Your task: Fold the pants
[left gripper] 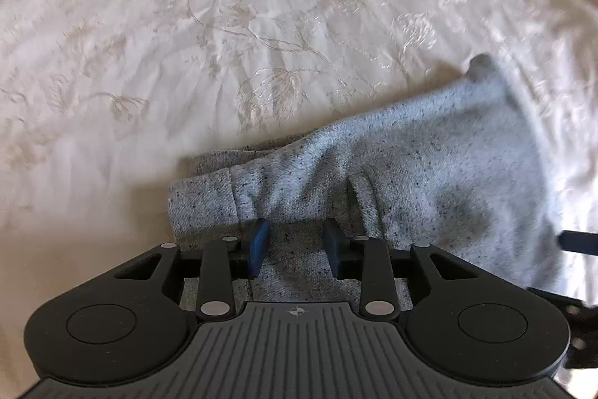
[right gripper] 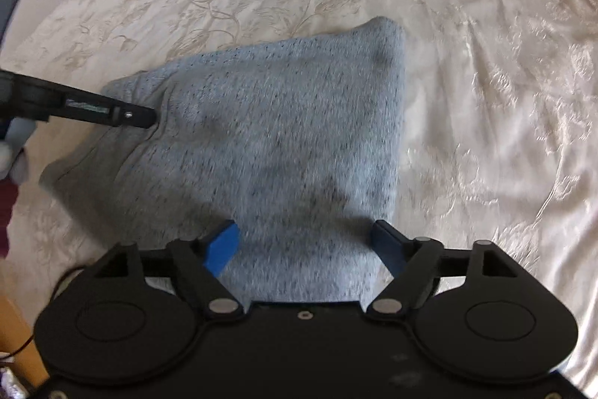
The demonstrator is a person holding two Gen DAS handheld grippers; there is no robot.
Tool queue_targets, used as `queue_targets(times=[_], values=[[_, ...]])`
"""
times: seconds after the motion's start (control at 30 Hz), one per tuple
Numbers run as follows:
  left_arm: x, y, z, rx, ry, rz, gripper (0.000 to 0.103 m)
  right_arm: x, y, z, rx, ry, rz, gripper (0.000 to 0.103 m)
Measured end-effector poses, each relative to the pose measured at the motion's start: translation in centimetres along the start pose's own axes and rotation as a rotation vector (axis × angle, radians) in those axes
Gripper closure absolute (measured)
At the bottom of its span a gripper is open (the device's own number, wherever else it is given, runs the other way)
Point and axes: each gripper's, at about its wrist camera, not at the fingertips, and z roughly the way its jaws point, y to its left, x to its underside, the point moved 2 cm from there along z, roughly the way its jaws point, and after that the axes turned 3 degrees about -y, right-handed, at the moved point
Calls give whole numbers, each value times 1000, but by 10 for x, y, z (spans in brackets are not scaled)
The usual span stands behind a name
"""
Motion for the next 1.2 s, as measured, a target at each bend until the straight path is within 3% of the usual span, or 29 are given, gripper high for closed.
queue_targets(times=[0.07,0.2,0.33,0.7,0.97,1.1,1.2], values=[[1,-11,-4,-83,9,-22,71,2,-11,-7,-40,-5,-20,20],[-2,-32,-17,-243,42,-159,71,3,-42,-33,-119,-53,-16,20],[2,-59,-31,-310,56,-268,71,-2,-76,-61,-183,-97,-4,20],[5,-138,-42,-358,161,-326,71,-14,-148,-94,-298,-170,12,19],[4,-166,-43,-397,239,-314,71,-9,-163,-100,-391,-180,-24,17],[1,-172,-50,-418,263,-314,71,-5,-163,-97,-431,-158,-10,9],[2,-172,-54,-453,285,-325,71,-1,-162,-98,-468,-150,5,8]])
